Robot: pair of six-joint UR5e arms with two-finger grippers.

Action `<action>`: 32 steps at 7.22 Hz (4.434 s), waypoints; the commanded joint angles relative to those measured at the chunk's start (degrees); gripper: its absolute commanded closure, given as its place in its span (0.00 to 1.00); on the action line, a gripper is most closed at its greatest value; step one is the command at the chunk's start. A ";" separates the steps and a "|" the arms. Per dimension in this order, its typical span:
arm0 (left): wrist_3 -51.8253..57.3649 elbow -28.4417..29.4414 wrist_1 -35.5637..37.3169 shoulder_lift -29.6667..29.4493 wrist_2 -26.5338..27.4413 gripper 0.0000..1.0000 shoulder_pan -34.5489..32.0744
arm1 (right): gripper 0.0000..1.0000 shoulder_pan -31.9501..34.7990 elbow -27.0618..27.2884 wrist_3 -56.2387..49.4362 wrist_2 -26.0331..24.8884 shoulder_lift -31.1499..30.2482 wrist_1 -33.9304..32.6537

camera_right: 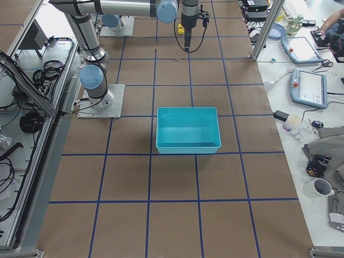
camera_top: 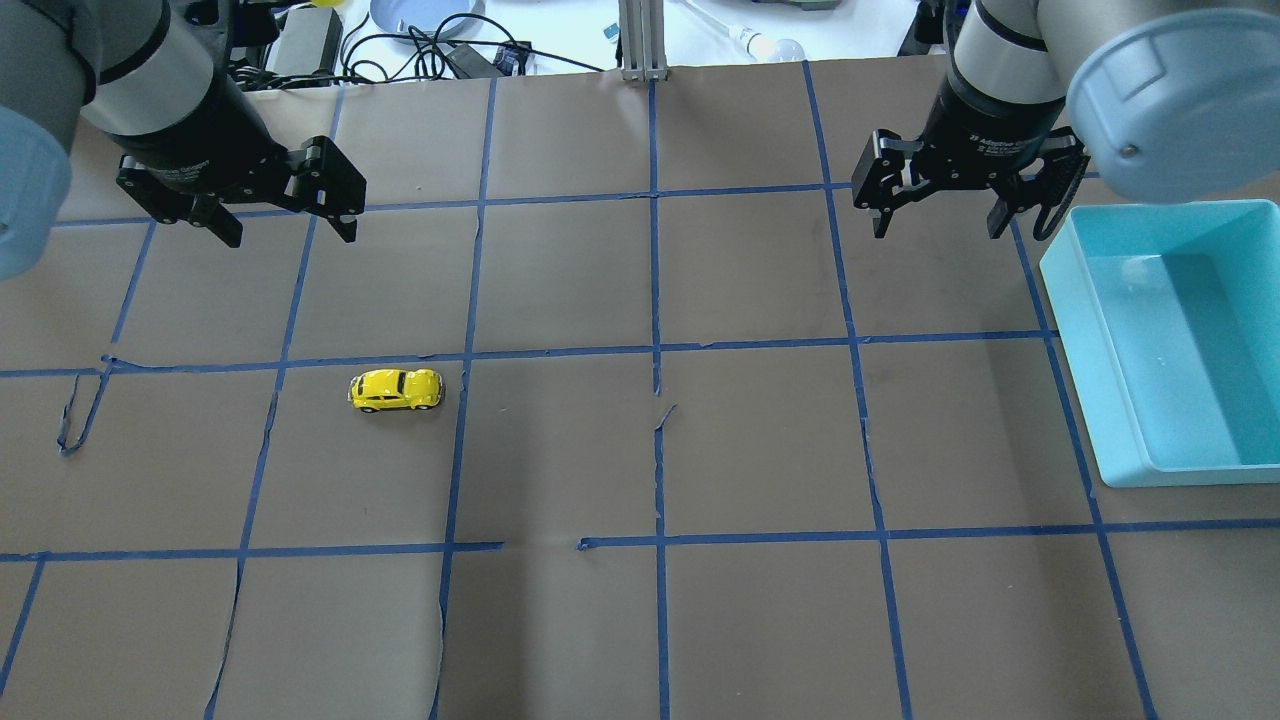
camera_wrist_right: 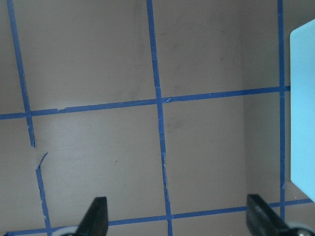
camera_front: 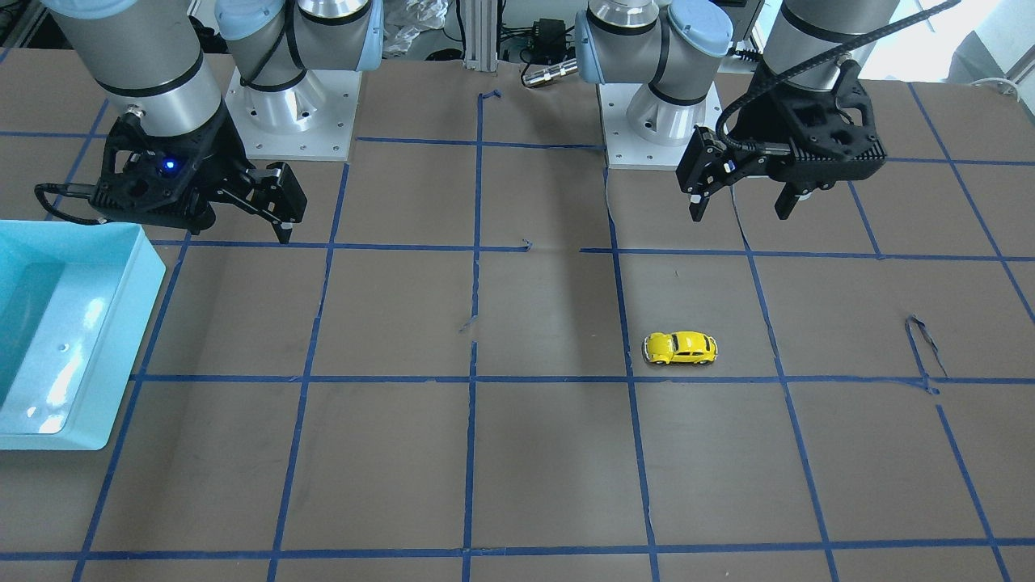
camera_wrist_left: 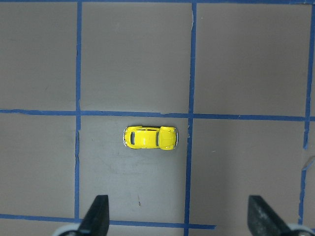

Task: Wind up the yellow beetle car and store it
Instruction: 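Lower the open left gripper over the yellow beetle car, then close the left gripper around the yellow car's body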

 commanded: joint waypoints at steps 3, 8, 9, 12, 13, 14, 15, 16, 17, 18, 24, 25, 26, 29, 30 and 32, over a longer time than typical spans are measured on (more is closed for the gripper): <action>0.61 0.97 -1.78 -0.21 -0.83 0.00 0.68 | 0.00 0.00 0.00 -0.03 0.02 -0.05 -0.05; 21.04 -3.58 -0.73 -0.90 0.23 0.00 3.39 | 0.00 0.00 0.00 -0.03 -0.07 0.03 0.12; 29.00 -6.21 3.63 -2.30 0.05 0.00 3.58 | 0.00 0.00 0.00 0.06 0.02 -0.05 0.04; 48.25 -13.41 15.22 -7.83 0.05 0.01 3.67 | 0.00 0.00 0.00 -0.03 -0.07 -0.05 0.04; 54.68 -17.27 22.41 -10.46 0.40 0.02 3.67 | 0.00 0.00 0.00 0.06 0.02 -0.05 0.04; 64.58 -19.49 27.96 -12.40 0.66 0.04 3.67 | 0.00 0.00 0.00 0.06 -0.07 -0.05 0.12; 76.60 -20.03 29.15 -13.12 0.75 0.08 3.75 | 0.00 0.00 0.00 -0.02 0.02 -0.05 0.12; 85.51 -20.03 31.77 -13.82 0.75 0.10 4.28 | 0.00 0.00 0.00 -0.03 0.02 -0.05 0.04; 88.38 -20.73 32.32 -14.96 0.75 0.13 5.07 | 0.00 0.09 0.00 -0.03 -0.07 -0.05 0.12; 88.49 -22.48 34.93 -15.84 0.67 0.14 5.86 | 0.00 0.00 0.00 -0.03 0.02 -0.05 0.12; 96.89 -26.62 41.11 -17.70 0.23 0.24 5.95 | 0.00 0.00 0.00 -0.03 0.02 -0.05 0.04; 97.72 -27.50 41.29 -17.44 0.14 0.25 5.95 | 0.00 0.00 0.00 -0.03 -0.07 -0.05 0.12; 97.46 -27.94 41.46 -17.09 0.14 0.25 5.95 | 0.00 0.00 0.00 -0.03 -0.07 -0.05 0.12; 97.20 -27.95 41.38 -17.87 -0.30 0.25 5.95 | 0.00 0.00 0.00 -0.03 -0.07 -0.05 0.12; 97.20 -27.95 41.38 -18.05 -1.78 0.25 6.04 | 0.00 0.00 0.00 -0.03 -0.07 -0.05 0.04; 97.02 -27.68 41.38 -18.75 -2.32 0.33 6.04 | 0.00 0.00 0.00 -0.03 -0.07 -0.05 0.12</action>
